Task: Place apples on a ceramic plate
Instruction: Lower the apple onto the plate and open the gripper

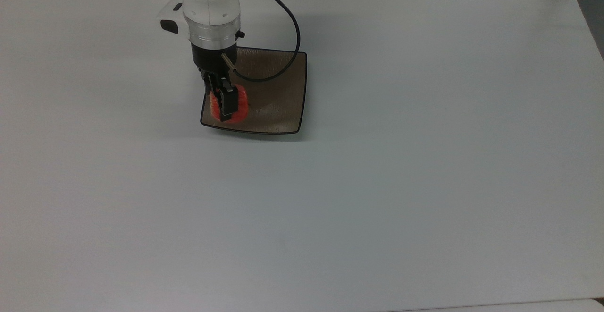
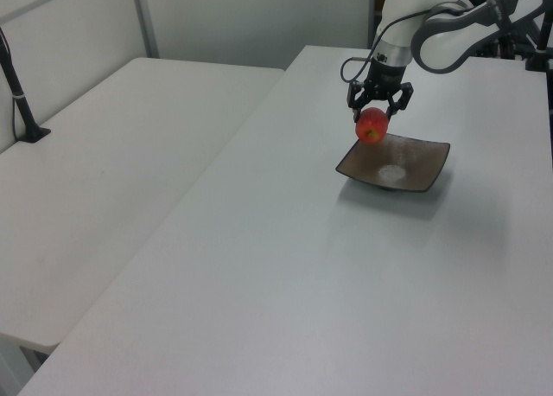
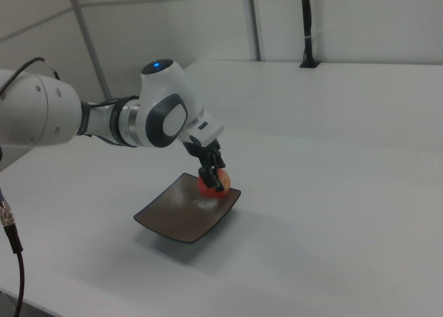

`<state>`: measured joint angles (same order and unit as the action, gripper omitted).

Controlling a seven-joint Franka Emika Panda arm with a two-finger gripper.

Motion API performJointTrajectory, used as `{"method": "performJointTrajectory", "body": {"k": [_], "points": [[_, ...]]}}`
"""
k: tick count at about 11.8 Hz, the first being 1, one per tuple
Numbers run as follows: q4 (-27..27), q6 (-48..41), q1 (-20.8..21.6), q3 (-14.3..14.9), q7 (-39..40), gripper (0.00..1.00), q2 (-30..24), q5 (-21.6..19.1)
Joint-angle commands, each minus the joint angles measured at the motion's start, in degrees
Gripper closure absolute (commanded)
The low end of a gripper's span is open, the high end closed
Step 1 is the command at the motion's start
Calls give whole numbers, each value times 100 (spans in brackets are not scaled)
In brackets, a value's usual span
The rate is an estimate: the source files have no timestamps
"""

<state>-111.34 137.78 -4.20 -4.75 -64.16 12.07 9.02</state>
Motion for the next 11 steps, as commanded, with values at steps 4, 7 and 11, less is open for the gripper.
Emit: {"method": "performJointTrajectory", "body": {"k": [4, 7, 11], "points": [[-116, -102, -2, -8, 149, 0, -152, 21], [-54, -592, 7, -113, 1269, 0, -274, 21], [-45, -1523, 7, -237, 3255, 0, -704, 12]]}}
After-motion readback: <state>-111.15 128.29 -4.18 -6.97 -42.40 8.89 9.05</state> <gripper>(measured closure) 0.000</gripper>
